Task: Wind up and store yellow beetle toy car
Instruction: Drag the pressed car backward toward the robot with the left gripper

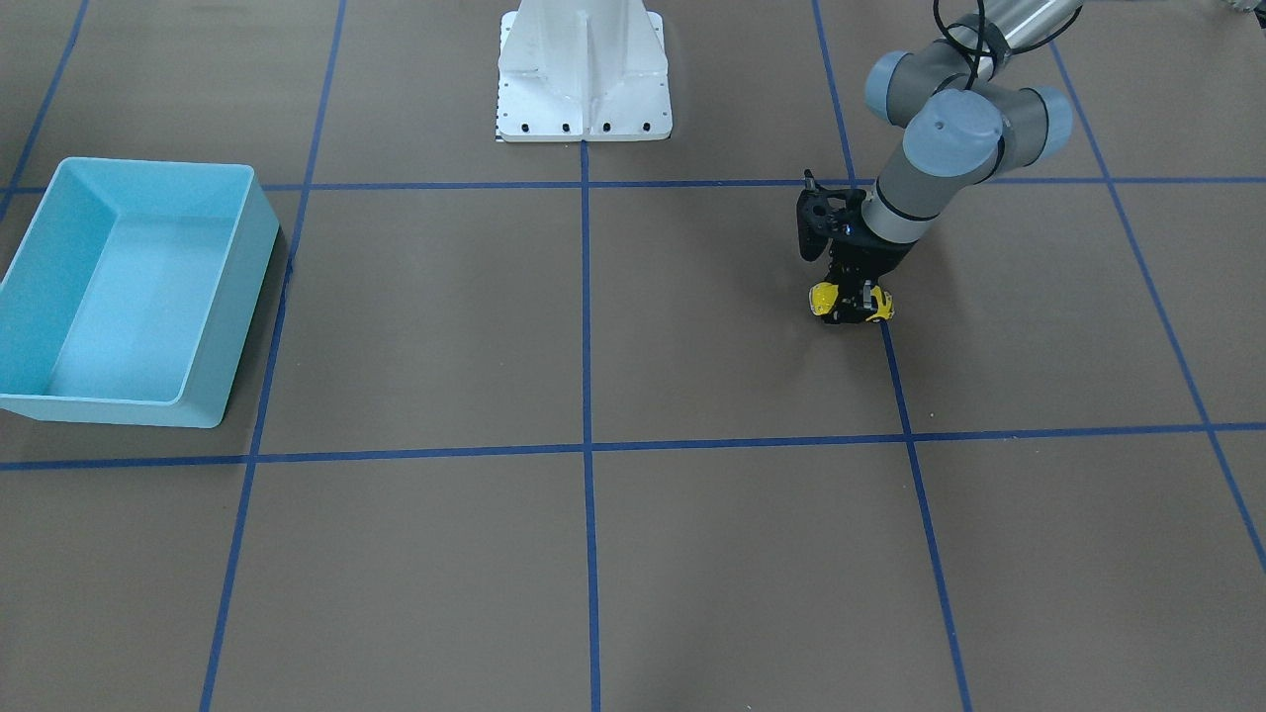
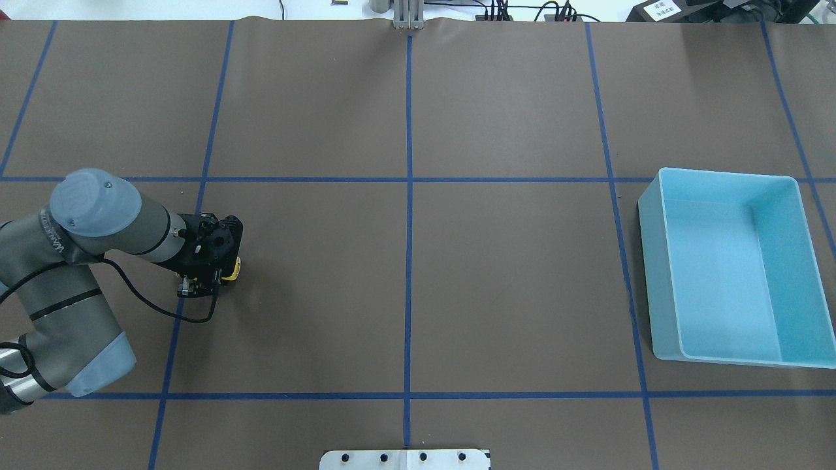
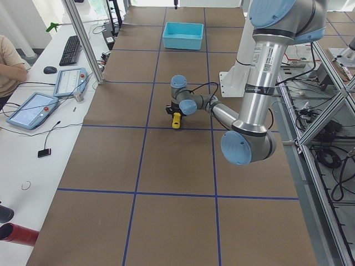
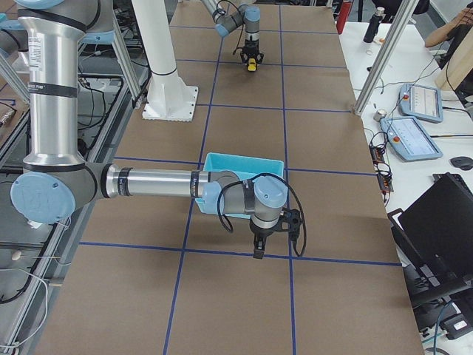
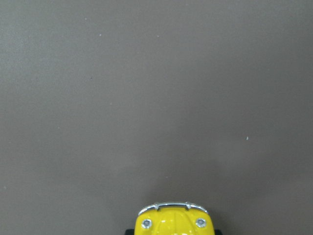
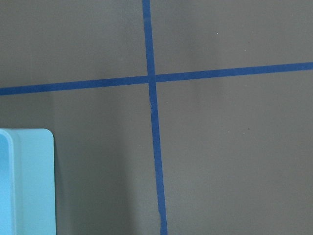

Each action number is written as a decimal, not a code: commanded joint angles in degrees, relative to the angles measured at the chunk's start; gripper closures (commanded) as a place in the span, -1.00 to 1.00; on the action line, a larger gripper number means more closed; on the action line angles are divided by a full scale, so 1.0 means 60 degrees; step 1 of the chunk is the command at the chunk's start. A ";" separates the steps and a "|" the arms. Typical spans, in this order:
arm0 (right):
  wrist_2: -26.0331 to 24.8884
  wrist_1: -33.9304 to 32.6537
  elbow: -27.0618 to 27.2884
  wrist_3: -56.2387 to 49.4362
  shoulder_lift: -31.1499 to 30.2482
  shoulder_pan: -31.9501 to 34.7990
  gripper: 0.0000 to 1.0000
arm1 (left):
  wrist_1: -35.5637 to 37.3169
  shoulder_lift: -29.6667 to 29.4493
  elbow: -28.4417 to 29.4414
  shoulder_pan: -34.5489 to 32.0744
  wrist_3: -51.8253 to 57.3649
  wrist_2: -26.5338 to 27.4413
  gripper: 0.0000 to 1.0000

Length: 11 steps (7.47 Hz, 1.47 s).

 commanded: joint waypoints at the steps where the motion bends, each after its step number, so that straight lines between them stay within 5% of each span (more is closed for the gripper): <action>1: 0.0000 0.0010 -0.0026 0.0001 0.0010 -0.0002 -1.00 | -0.0059 0.0066 0.0040 0.0000 0.0003 -0.0242 0.95; 11: 0.0000 0.0098 -0.0026 0.0001 -0.0005 -0.0002 -1.00 | -0.0411 0.0285 0.0099 -0.0015 0.0061 -0.0257 0.95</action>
